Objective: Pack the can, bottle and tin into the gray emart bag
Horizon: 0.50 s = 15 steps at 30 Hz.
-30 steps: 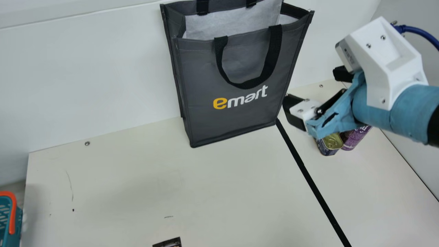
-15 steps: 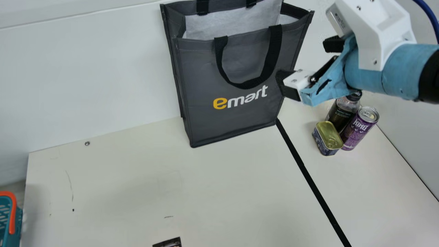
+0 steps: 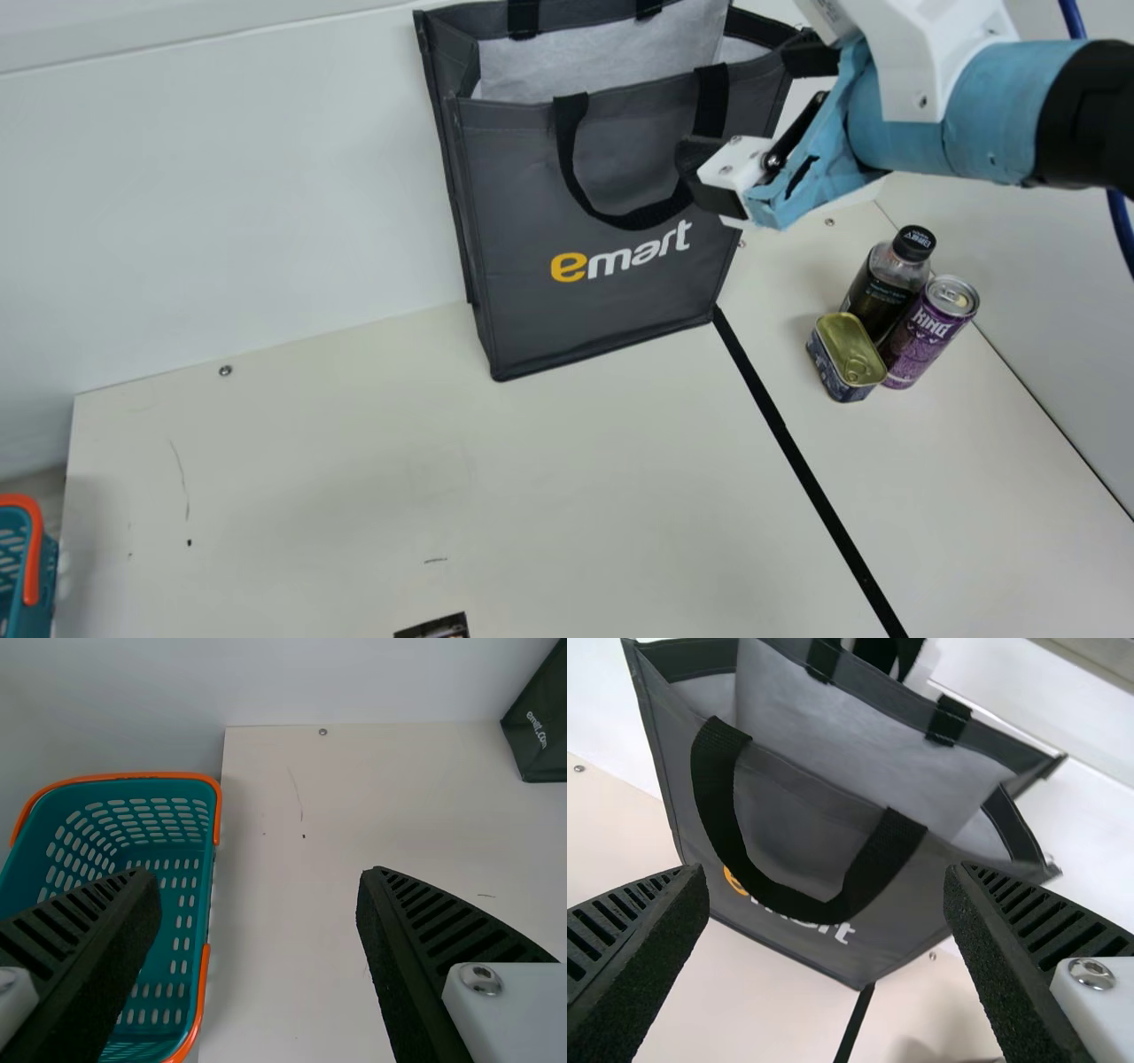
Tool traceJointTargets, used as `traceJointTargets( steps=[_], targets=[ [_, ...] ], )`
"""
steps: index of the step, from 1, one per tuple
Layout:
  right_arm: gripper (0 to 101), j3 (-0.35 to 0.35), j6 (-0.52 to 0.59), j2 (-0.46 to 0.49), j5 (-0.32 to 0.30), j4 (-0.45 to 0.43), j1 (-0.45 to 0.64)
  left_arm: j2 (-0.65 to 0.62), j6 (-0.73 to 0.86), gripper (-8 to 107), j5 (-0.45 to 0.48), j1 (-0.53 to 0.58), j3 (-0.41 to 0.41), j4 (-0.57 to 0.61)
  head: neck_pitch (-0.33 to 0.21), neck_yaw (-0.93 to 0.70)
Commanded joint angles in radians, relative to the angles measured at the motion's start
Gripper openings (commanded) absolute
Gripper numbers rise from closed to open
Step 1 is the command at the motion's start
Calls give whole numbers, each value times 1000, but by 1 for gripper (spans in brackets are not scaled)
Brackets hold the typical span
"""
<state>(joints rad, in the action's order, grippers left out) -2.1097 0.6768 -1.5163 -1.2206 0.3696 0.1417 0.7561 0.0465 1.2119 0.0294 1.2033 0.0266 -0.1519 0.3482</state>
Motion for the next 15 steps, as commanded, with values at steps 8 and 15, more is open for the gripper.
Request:
traceJointTargets(
  steps=[8, 15],
  targets=[
    [91, -17, 143, -36, 1, 41, -16, 0, 0, 90, 0, 0, 0, 0, -23, 1],
    [91, -29, 247, -62, 1, 71, -22, 0, 0, 90, 0, 0, 0, 0, -23, 1]
  ],
)
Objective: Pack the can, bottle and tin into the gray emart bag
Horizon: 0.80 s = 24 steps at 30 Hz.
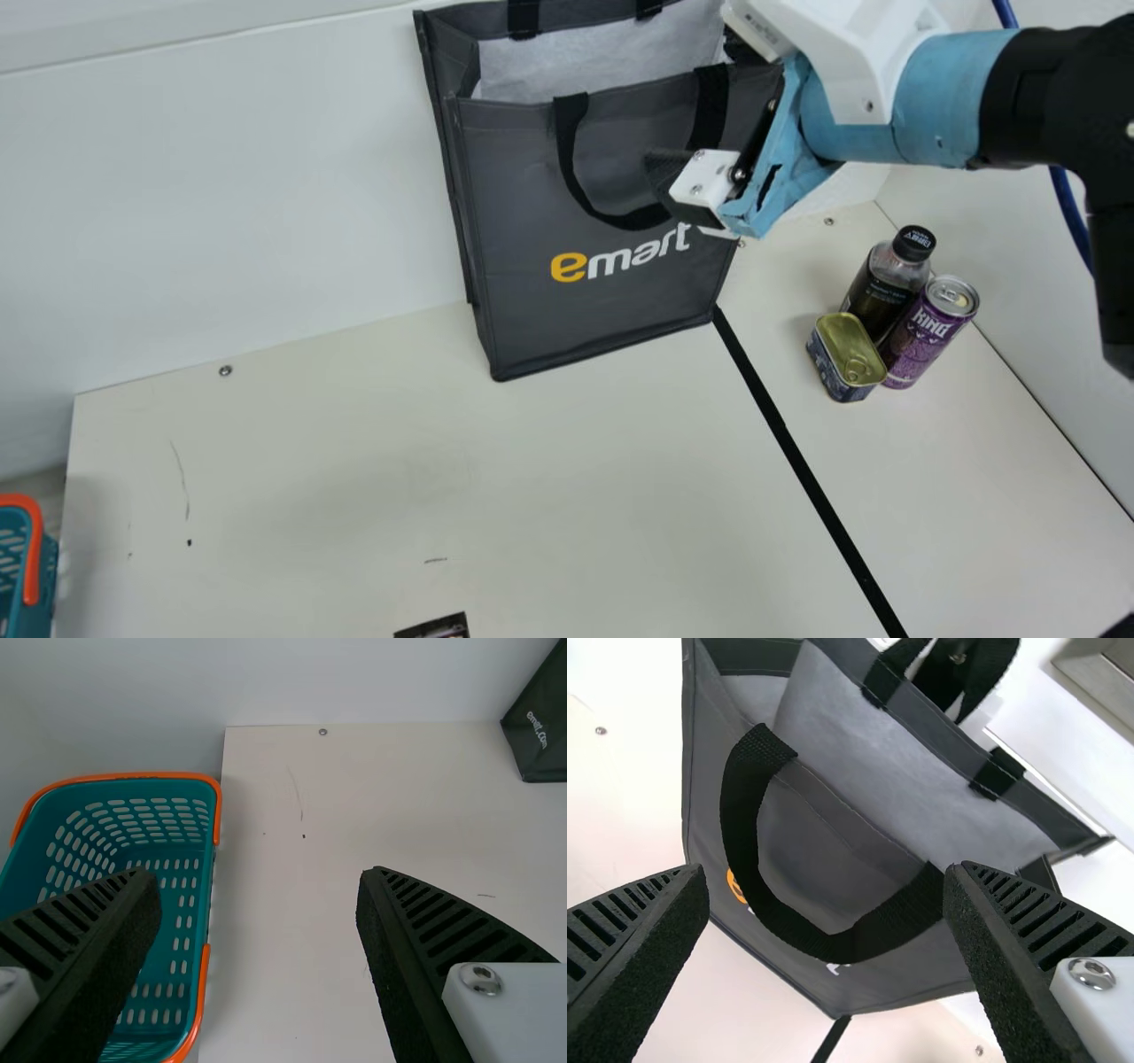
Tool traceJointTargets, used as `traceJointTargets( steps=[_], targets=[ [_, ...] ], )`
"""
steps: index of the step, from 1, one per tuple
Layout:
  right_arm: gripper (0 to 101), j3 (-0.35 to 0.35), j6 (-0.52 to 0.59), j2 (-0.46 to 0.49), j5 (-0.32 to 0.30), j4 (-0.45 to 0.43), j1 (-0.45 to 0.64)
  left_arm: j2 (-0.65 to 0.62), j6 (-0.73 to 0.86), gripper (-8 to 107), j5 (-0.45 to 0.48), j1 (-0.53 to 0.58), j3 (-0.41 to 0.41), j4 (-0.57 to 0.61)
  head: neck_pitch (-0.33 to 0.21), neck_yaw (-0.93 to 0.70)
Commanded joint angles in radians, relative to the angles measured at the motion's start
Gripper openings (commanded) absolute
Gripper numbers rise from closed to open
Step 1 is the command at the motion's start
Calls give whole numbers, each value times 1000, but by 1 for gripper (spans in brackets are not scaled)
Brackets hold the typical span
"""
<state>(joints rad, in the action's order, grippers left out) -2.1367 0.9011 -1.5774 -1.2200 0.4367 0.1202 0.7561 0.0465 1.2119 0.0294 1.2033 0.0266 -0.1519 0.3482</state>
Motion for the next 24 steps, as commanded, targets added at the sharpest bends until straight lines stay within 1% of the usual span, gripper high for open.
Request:
traceJointTargets(
  steps=[1, 12, 24],
  targets=[
    [91, -5, 36, -6, 0, 8, -1, 0, 0, 90, 0, 0, 0, 0, -23, 1],
    [91, -62, 161, -74, 0, 32, -21, 0, 0, 90, 0, 0, 0, 0, -23, 1],
    [91, -114, 261, -154, 0, 20, -48, 0, 0, 90, 0, 0, 0, 0, -23, 1]
  ],
)
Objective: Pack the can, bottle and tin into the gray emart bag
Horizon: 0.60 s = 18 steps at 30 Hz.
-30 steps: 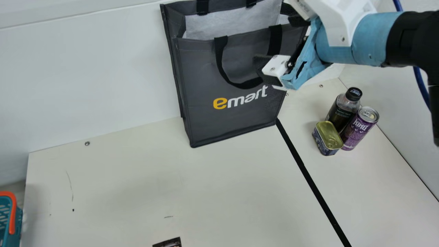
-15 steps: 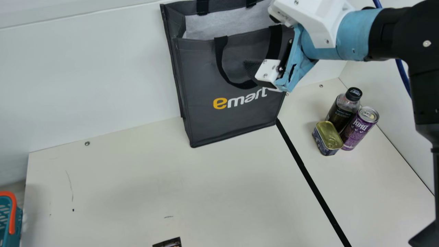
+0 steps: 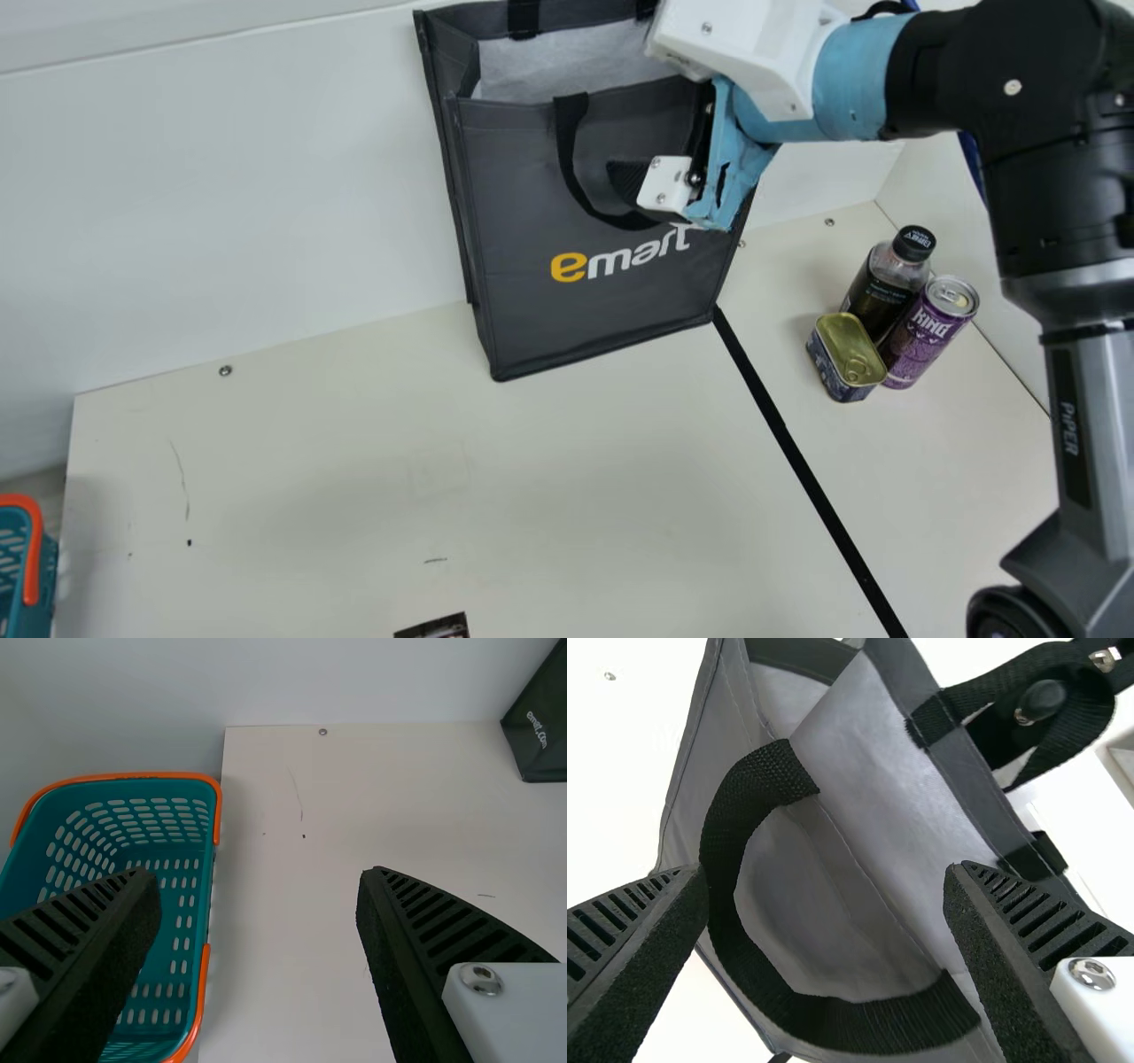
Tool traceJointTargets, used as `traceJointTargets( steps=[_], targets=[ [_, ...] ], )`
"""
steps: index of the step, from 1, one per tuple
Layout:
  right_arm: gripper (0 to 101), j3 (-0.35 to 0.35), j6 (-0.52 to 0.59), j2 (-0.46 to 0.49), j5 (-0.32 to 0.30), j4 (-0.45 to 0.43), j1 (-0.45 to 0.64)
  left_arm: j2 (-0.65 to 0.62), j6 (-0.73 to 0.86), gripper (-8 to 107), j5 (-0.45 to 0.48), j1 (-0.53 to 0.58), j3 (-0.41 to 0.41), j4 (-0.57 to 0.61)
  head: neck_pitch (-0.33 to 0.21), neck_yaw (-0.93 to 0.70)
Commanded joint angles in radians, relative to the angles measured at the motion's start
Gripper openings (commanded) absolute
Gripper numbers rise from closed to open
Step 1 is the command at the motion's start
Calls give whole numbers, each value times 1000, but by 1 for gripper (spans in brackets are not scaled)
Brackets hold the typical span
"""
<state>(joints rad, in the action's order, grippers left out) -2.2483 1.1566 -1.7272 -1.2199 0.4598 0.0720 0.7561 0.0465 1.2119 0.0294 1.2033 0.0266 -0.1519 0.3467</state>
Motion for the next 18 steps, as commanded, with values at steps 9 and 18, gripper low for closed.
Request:
traceJointTargets(
  steps=[9, 18],
  targets=[
    [91, -41, 58, -64, 0, -12, -10, 0, 0, 90, 0, 0, 0, 0, -23, 2],
    [91, -77, 91, -125, 0, -19, -14, 0, 0, 90, 0, 0, 0, 0, -23, 2]
  ],
)
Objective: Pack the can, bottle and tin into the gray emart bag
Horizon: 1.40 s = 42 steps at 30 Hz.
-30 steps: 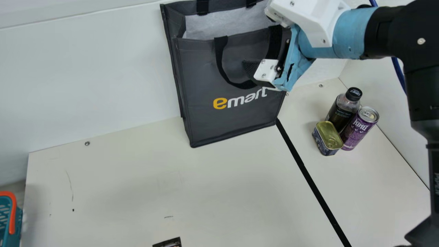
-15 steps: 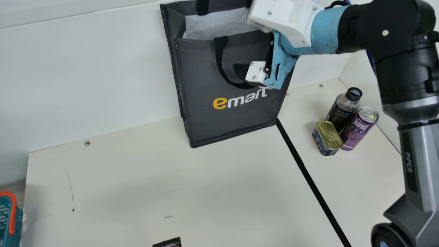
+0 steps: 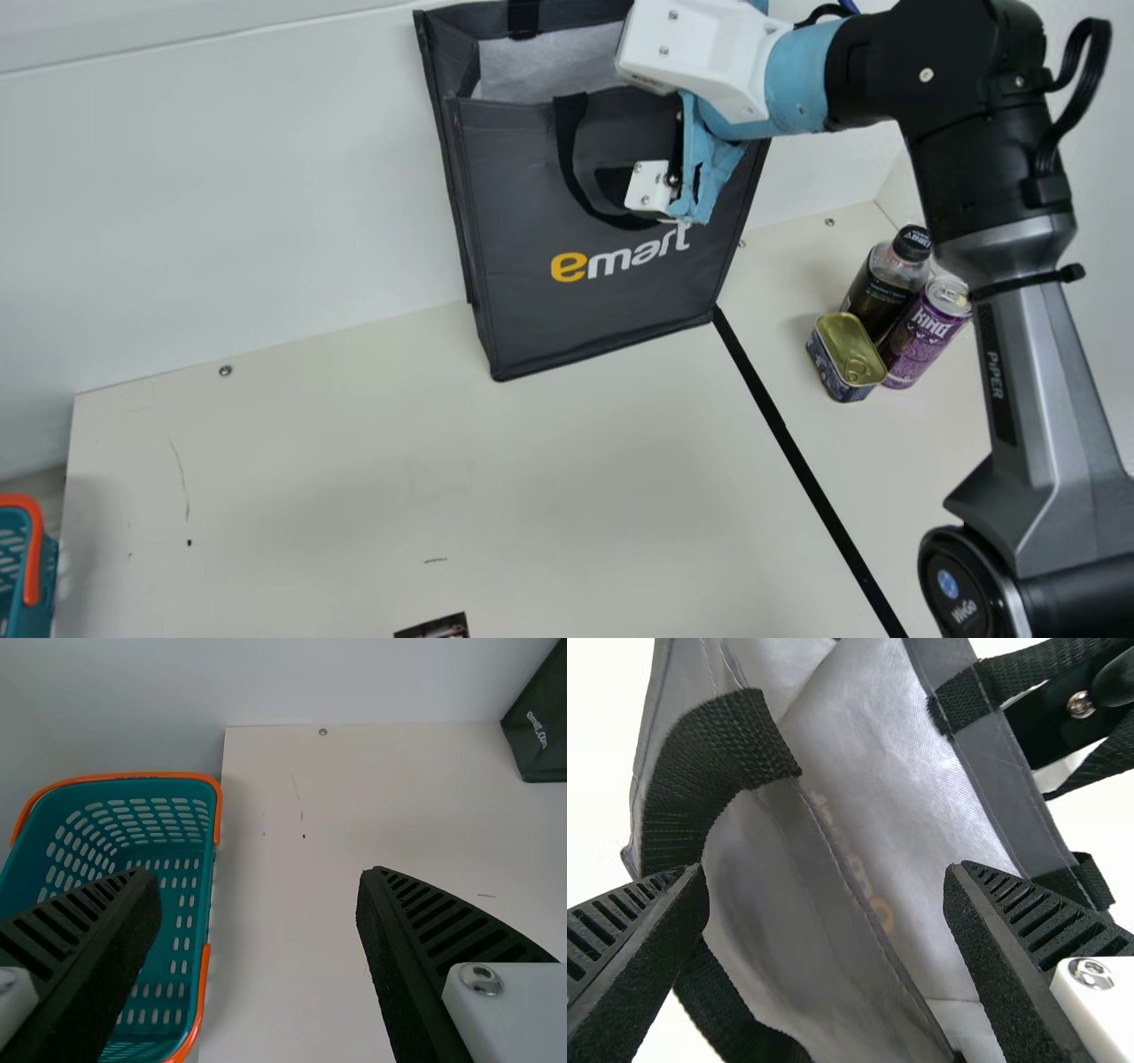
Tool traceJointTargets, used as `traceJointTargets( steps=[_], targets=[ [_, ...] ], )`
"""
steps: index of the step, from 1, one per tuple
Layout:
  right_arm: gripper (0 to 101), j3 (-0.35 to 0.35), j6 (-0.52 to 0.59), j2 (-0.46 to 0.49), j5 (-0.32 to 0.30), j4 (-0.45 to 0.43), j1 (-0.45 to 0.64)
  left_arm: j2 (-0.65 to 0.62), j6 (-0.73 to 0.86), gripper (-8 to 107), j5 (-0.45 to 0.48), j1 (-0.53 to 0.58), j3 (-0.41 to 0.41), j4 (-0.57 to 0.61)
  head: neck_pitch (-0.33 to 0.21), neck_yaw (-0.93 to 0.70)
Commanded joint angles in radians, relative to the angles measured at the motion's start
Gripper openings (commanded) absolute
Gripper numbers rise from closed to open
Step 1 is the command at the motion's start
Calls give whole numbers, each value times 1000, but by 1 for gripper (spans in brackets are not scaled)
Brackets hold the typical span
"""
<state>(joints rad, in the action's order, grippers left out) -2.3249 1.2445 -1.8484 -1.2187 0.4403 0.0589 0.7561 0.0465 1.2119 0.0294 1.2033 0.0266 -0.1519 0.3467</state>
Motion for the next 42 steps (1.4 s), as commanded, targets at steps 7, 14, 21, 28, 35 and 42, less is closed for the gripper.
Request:
traceJointTargets(
  steps=[7, 14, 21, 28, 35, 42],
  targets=[
    [84, -4, 24, -35, -1, -7, -7, 0, 0, 90, 0, 0, 0, 0, -23, 2],
    [37, 10, 35, -45, -1, -13, -16, 0, 0, 90, 0, 0, 0, 0, -23, 2],
    [0, 13, 25, -36, -1, -24, -24, 0, 0, 90, 0, 0, 0, 0, -23, 2],
    [0, 12, 1, -14, -1, -46, -32, 0, 0, 90, 0, 0, 0, 0, -23, 2],
    [0, 25, -25, 26, -1, -67, -42, 0, 0, 90, 0, 0, 0, 0, -23, 2],
    [0, 55, -49, 78, -1, -84, -59, 0, 0, 90, 0, 0, 0, 0, -23, 2]
  ],
)
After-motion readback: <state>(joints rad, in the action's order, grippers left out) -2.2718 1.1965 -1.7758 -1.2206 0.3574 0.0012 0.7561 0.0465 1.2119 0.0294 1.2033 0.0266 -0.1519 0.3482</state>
